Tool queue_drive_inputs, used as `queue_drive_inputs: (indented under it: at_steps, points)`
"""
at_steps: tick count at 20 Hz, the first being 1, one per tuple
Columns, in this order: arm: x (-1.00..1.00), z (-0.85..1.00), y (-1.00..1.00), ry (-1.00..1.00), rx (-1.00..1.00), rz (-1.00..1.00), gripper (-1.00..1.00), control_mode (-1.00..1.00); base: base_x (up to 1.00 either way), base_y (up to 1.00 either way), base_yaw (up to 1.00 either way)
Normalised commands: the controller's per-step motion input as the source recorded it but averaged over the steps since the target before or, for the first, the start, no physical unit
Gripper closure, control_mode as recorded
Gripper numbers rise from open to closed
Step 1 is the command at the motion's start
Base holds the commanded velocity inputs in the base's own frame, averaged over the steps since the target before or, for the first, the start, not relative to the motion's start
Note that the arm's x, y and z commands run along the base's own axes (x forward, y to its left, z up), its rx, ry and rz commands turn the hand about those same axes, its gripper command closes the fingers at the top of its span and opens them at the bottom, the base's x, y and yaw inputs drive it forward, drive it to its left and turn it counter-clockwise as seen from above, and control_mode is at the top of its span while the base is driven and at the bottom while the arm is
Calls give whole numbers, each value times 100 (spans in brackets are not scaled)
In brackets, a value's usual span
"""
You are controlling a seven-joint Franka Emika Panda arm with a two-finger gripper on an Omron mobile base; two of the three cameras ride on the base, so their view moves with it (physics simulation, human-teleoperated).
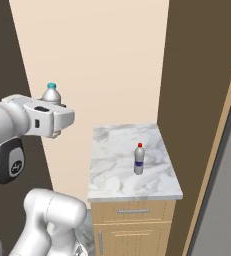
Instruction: Take the bottled waters from the counter and place them in the freezer to freeze. Close the freezer door after placing the bottles.
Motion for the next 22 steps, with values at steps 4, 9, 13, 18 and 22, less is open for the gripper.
queue_drive_inputs:
  at_steps: [4, 9, 13, 18, 22]
  points:
    - [-26, 0, 0, -3, 0, 8, 100, -100, 0, 0, 0]
    - [-30, -5, 0, 0, 0, 10, 100, -100, 0, 0, 0]
    - [-47, 0, 3, 0, 0, 6, 100, -100, 0, 0, 0]
    - [-12, -3, 0, 0, 0, 0, 100, -100, 0, 0, 0]
    - [-4, 0, 0, 0, 0, 0, 100, -100, 0, 0, 0]
